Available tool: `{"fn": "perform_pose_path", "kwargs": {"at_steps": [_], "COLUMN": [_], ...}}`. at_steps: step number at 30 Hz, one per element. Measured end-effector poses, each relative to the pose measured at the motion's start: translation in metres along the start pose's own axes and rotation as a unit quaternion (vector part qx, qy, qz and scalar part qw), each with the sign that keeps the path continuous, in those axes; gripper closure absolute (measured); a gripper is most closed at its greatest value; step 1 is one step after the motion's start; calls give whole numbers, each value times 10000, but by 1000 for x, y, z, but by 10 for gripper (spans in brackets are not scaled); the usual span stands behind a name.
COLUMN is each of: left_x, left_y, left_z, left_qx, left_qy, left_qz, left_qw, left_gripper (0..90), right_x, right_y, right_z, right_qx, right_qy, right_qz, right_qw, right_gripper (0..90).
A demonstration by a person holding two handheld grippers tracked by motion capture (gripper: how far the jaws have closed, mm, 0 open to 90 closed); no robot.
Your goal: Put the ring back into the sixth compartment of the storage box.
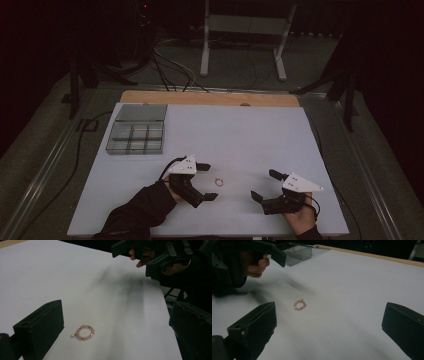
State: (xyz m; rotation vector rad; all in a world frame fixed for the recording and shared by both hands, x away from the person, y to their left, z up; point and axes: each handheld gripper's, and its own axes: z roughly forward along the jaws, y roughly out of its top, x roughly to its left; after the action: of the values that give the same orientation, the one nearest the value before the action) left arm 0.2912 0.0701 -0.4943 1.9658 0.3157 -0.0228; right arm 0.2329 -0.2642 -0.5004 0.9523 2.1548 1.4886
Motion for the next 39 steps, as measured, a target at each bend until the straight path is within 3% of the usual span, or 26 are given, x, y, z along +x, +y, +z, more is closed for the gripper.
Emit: {"fn": "perform_pose_path", "kwargs": {"at_steps": [3, 12, 16, 20, 24, 31, 39], "left_x": [0, -1, -3, -6, -6, 1, 6], "left_y": [1, 4, 4, 3, 1, -4, -8], "left_z": [5, 15, 21, 28, 34, 40, 45], "left_qx": [110, 260, 467, 781, 925, 1112, 1235], "left_qy": [3, -63, -4, 45, 96, 189, 297], "left_qz": [39, -100, 50, 278, 313, 282, 372], "left_qw": [9999, 9996, 9989, 9965, 9952, 9932, 9912], "left_gripper": [4, 5, 5, 5, 24, 79, 258], "right_x": [0, -1, -1, -1, 0, -1, -1], "right_y": [0, 0, 0, 0, 0, 0, -1], "right_z": [0, 0, 0, 0, 0, 0, 0], "right_qx": [4, -8, -18, -10, -9, -1, 1], "right_qy": [-3, 15, 14, 16, 21, 23, 33], "right_qz": [-13, 39, 44, 33, 4, 25, 36], "right_qw": [10000, 10000, 10000, 10000, 10000, 10000, 10000], "right_gripper": [0, 0, 0, 0, 0, 0, 0]}}
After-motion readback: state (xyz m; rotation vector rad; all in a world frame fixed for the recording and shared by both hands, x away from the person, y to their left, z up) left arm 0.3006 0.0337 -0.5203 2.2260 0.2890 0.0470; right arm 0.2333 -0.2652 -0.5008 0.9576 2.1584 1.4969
